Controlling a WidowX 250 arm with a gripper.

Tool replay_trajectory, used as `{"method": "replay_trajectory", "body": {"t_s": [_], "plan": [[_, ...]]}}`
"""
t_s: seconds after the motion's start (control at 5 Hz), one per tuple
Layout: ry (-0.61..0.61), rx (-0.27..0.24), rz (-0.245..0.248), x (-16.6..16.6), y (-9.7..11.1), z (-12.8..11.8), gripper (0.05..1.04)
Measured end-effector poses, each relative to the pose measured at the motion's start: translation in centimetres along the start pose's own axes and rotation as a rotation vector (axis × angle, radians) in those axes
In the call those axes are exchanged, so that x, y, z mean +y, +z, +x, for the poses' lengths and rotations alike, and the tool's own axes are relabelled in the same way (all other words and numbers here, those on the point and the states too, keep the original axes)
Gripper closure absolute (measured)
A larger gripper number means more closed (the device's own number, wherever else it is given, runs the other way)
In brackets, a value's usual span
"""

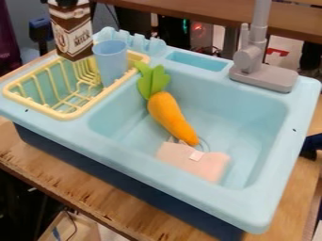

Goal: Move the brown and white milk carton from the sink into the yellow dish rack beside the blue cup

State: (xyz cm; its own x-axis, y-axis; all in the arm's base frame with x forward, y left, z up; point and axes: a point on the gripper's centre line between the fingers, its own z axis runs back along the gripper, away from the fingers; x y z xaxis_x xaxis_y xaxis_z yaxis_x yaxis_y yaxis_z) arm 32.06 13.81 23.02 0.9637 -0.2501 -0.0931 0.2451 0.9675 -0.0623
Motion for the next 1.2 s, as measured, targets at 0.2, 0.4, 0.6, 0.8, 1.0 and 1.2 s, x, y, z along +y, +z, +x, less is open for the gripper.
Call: {"method": "replay_trajectory", "body": {"t_s": [0.2, 0.4, 0.6, 0.8, 1.0, 1.2], "plan": [[0.037, -0.029, -0.013, -0.2, 0.0, 0.5, 0.275], [0.049, -0.031, -0.014, -0.1, -0.4, 0.8, 0.275], [0.076, -0.022, -0.013, 0.1, -1.0, 0.9, 0.275], [0.077, -0.015, -0.021, 0.3, -1.9, 1.3, 0.275], [0.080, -0.023, -0.023, 0.3, -2.3, 1.6, 0.275], [0.084, -0.017, -0.027, 0.7, -3.0, 1.9, 0.275]]}}
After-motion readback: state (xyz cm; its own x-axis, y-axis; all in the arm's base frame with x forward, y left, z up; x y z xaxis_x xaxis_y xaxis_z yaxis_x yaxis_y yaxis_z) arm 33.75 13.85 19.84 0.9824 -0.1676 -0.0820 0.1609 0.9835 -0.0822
